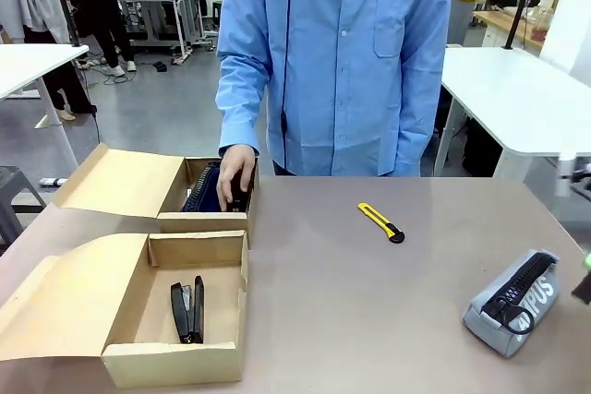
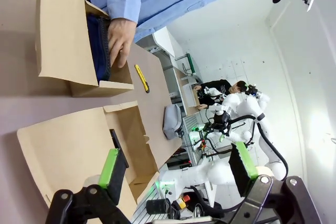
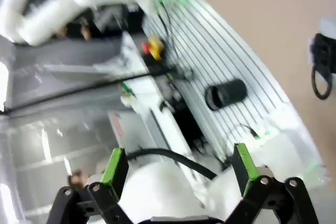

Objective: Place items inside the box.
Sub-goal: Pick up a Pencil pouch or Stapler and place it inside the Mailer Box closest to the robot.

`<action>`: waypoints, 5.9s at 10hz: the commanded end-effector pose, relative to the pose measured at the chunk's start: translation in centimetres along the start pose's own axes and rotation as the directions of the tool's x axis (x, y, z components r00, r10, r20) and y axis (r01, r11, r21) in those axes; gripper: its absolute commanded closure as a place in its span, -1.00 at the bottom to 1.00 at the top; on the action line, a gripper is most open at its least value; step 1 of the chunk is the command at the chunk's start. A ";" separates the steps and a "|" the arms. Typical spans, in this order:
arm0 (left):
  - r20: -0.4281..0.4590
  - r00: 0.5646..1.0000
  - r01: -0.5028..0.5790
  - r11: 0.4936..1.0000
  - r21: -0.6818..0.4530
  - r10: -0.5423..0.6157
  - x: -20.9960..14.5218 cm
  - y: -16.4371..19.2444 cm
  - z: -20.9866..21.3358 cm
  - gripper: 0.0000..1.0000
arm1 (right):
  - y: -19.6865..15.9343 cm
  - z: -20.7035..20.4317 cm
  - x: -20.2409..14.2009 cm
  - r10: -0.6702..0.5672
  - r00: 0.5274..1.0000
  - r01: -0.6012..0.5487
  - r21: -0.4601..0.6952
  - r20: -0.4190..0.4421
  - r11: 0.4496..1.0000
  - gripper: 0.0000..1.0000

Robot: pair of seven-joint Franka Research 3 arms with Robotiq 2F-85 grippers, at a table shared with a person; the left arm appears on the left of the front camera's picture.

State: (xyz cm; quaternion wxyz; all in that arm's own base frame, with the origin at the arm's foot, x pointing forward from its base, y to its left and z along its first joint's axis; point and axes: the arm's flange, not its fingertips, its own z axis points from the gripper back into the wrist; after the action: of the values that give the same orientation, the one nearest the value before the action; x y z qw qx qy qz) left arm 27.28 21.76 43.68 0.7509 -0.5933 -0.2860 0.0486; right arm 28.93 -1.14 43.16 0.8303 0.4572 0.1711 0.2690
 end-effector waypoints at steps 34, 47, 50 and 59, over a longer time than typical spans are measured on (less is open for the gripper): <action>0.008 1.000 0.020 1.000 -0.014 -0.020 0.0 -0.2 0.0 -1.00 | -10.8 -3.2 11.2 0.640 0.322 -0.919 -0.066 -0.697 0.389 1.00; 0.008 1.000 0.020 1.000 -0.014 -0.020 0.0 -0.2 0.0 -1.00 | 6.5 -2.3 10.7 0.243 0.965 -0.199 -0.876 -0.098 0.439 1.00; 0.008 1.000 0.020 1.000 -0.014 -0.020 0.0 -0.2 0.0 -1.00 | 4.9 -8.5 16.6 0.011 1.000 -0.017 -0.886 -0.014 0.463 1.00; 0.008 1.000 0.020 1.000 -0.014 -0.020 0.0 -0.2 0.0 -1.00 | 13.9 -15.8 22.5 -0.309 0.700 0.626 -0.345 0.644 0.699 0.87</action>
State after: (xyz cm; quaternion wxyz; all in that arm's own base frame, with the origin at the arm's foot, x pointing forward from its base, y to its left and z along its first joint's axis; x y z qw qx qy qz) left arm 27.21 21.79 43.72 0.7509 -0.5927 -0.2871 0.0486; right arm 33.93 25.51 45.56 0.9853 0.1699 0.0038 0.0164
